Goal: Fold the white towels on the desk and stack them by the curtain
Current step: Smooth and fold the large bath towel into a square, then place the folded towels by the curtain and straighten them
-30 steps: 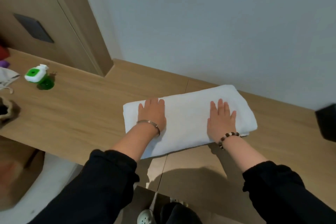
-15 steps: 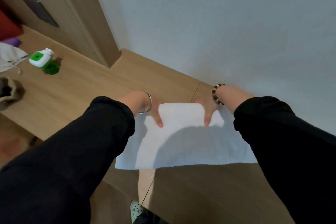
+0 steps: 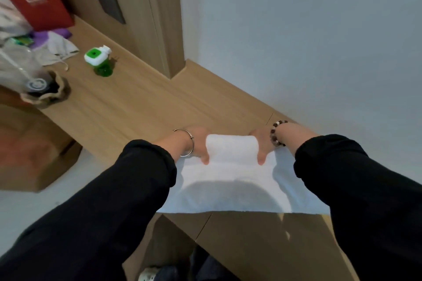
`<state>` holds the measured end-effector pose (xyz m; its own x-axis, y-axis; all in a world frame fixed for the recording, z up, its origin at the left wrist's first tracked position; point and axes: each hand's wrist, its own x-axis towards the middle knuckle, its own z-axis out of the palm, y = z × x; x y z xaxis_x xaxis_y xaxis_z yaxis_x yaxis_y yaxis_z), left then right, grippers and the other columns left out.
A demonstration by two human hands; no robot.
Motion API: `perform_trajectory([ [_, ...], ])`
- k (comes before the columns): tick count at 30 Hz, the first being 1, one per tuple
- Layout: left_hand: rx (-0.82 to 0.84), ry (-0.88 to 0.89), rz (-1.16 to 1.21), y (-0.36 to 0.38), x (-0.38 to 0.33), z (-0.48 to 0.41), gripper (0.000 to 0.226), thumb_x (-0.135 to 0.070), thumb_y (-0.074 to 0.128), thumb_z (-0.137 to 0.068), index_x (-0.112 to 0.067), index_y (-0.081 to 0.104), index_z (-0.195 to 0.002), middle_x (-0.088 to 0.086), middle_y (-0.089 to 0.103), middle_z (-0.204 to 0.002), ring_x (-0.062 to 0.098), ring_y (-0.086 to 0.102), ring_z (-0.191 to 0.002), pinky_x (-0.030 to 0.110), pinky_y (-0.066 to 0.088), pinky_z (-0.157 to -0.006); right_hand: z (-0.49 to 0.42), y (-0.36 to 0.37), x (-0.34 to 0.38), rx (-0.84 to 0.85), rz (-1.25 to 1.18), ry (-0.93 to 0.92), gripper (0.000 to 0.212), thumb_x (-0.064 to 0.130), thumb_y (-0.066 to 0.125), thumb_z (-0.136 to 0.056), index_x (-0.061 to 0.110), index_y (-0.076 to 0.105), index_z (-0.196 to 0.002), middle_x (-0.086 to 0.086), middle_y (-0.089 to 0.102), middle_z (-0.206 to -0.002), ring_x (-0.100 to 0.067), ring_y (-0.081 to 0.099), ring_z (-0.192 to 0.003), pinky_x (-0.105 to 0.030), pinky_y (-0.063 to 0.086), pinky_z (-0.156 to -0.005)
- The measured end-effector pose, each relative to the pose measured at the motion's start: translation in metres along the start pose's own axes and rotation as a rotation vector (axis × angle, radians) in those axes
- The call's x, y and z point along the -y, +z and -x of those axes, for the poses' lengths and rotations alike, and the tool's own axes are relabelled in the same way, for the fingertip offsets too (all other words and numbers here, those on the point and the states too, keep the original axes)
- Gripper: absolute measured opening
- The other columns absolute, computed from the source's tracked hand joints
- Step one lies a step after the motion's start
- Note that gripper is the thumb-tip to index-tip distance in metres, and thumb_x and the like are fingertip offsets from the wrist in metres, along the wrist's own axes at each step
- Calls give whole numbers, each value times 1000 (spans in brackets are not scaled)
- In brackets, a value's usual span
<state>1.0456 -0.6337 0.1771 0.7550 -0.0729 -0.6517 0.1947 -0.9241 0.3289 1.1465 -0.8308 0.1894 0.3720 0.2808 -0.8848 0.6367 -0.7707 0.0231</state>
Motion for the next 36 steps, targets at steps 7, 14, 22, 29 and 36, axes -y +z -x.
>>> perform_trajectory([
  [7,-148,-127,111,26,142,94,61,-39,82,-57,-26,55,-110,-7,62,-99,18,59,-86,29,47,-67,-12,-39,156,-67,99,-11,44,38,76,-75,3,66,-100,-8,68,-97,-17,56,-80,-29,51,-75],
  [14,-372,-383,133,90,308,233,43,-44,71,-55,-36,46,-89,-13,53,-73,18,55,-71,25,37,-51,-16,-65,393,-120,318,-287,31,32,78,-51,14,67,-73,1,65,-70,-16,58,-54,-21,43,-46],
  [22,-460,-742,391,196,450,372,58,-42,73,-55,-34,49,-106,-10,53,-82,20,52,-74,27,39,-60,-27,-35,636,-142,674,-568,34,41,73,-44,22,65,-71,3,66,-68,-17,63,-57,-23,48,-46],
  [29,-484,-979,658,291,536,457,62,-43,77,-59,-30,51,-113,-1,63,-100,25,57,-91,30,39,-67,-52,4,821,-26,882,-718,37,41,79,-45,17,68,-71,-3,68,-72,-25,68,-68,-29,52,-55],
  [36,-465,-1180,919,381,605,504,60,-43,77,-58,-29,50,-110,0,63,-104,25,59,-98,29,40,-67,-82,56,984,116,1189,-829,38,37,85,-58,17,67,-85,-2,66,-85,-20,63,-74,-31,55,-68],
])
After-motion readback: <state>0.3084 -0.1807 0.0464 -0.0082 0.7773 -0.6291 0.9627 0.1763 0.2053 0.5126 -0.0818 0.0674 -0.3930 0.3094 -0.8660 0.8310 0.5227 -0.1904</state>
